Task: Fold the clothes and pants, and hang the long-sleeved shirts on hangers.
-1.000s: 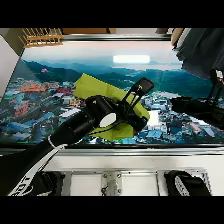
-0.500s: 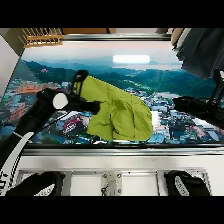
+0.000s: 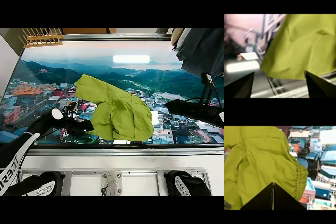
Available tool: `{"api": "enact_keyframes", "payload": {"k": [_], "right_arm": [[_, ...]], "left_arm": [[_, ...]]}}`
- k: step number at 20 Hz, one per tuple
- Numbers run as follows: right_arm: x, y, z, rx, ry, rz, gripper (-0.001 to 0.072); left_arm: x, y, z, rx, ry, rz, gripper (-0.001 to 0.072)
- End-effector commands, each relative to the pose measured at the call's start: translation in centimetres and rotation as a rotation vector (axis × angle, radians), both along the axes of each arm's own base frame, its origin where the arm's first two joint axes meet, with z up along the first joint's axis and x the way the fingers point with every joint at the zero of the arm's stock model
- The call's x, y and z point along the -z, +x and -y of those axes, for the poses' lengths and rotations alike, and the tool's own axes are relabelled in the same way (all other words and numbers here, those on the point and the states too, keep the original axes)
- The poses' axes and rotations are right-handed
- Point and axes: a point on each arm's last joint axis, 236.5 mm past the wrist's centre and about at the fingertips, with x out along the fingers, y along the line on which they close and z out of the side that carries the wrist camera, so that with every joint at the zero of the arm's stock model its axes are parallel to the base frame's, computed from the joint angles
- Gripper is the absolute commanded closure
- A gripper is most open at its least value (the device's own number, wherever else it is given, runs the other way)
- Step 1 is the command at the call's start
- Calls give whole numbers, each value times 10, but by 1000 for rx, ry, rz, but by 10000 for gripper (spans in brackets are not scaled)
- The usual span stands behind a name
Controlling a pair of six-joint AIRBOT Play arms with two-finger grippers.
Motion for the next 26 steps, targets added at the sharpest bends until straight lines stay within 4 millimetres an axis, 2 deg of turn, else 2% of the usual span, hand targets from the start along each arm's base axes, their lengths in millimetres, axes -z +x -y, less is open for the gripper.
{"api": "enact_keyframes", "payload": {"k": [1,3,4,5,6,8,12,16,19,23,24,26], "right_arm": [[12,3,-4,-7,30,-47,678],[21,5,-3,-7,34,-75,661],[26,6,-3,-7,36,-92,495],[34,8,-3,-6,40,-114,217],[42,10,-3,-6,44,-140,84],[66,13,-2,-5,56,-211,84],[131,24,-4,13,82,-370,84],[179,33,-41,26,180,-480,84],[189,38,-79,-5,272,-491,83],[185,30,-138,-120,364,-478,86],[185,27,-145,-146,358,-472,145],[183,24,-150,-198,338,-440,582]], "left_arm": [[9,0,29,50,-36,-31,38],[9,7,38,85,-35,-18,517],[7,12,38,96,-30,-6,700],[3,20,30,109,-8,20,701],[-5,28,20,115,11,47,701],[-28,47,-9,113,63,117,701],[-79,76,-72,6,139,267,701],[-111,84,-118,-131,156,341,701],[-117,82,-137,-185,164,341,701],[-107,79,-142,-192,162,300,701],[-103,80,-142,-192,162,289,701],[-98,83,-143,-193,164,284,701]]}}
